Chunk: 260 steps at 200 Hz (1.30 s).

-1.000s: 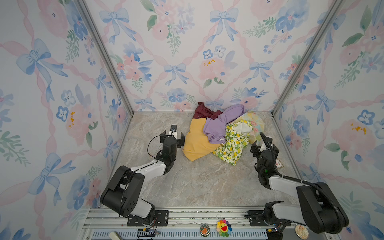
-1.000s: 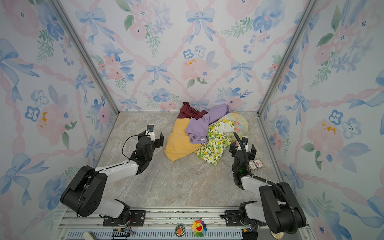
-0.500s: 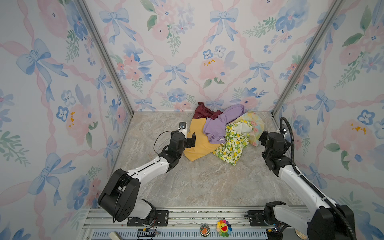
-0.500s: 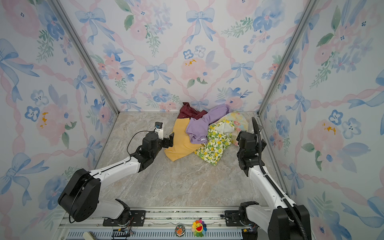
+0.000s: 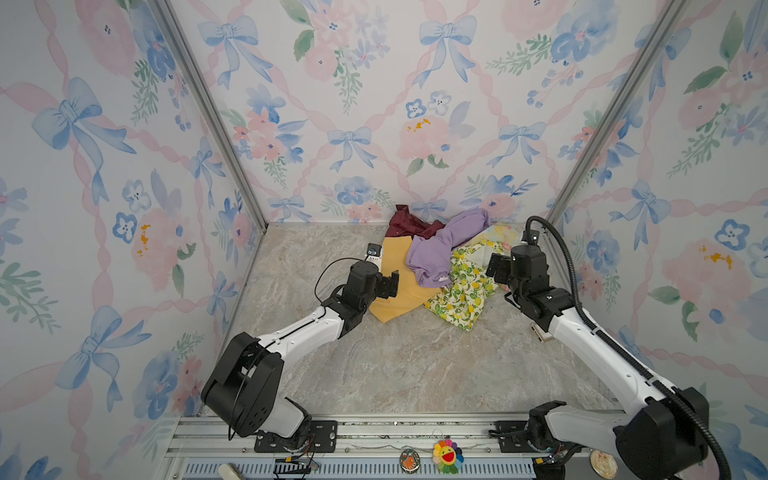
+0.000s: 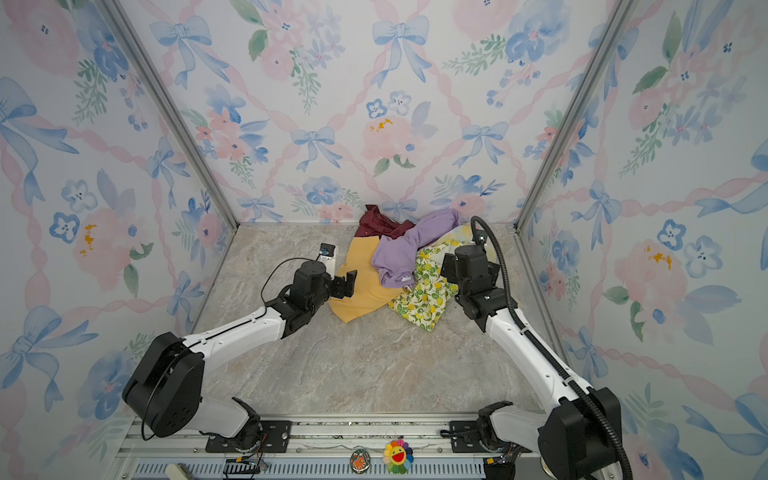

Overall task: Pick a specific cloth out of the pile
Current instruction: 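Reach the left gripper toward the dark red shirt while the right gripper approaches the pile, then lower the left gripper onto the dark red shirt's collar and close it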

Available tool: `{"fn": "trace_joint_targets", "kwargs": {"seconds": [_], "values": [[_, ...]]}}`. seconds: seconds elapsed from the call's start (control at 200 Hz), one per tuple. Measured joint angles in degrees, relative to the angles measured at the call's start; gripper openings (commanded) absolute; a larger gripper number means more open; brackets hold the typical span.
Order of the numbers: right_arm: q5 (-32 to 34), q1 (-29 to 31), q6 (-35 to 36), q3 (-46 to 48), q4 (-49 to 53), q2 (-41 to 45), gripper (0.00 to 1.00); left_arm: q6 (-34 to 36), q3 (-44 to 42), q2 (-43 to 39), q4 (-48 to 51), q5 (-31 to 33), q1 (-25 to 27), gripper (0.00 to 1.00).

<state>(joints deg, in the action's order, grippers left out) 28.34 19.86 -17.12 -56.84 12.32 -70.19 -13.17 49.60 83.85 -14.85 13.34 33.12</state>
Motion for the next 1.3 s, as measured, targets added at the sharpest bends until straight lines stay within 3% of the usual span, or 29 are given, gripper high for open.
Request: {"fn": "trace_joint_targets", "kwargs": {"seconds": [0.37, 0.605, 0.73, 0.935, 1.3], "values": [[-4.63, 7.02, 2.64, -8.02, 3.34, -5.95, 0.99, -0.66, 0.55, 1.09, 2.32, -0.57, -0.59, 0.93], [-6.8, 10.86, 4.94, -9.88, 4.5, -6.78, 0.98, -6.47, 2.86, 2.56, 3.32, -3.41, -5.99, 0.89], [-9.18, 11.08, 5.73, -5.29, 3.52, -2.21, 0.98, -11.39, 9.68, 7.41, 6.16, -5.68, -8.59, 0.89], [-11.26, 11.39, 5.35, 6.23, 2.27, 8.0, 0.98, -17.97, 22.08, 16.37, 9.57, -9.07, -8.11, 0.87], [-10.75, 15.26, 1.18, 17.86, 2.03, 22.91, 0.97, -25.14, 49.72, 41.83, 12.79, -12.5, -6.88, 0.84]]}}
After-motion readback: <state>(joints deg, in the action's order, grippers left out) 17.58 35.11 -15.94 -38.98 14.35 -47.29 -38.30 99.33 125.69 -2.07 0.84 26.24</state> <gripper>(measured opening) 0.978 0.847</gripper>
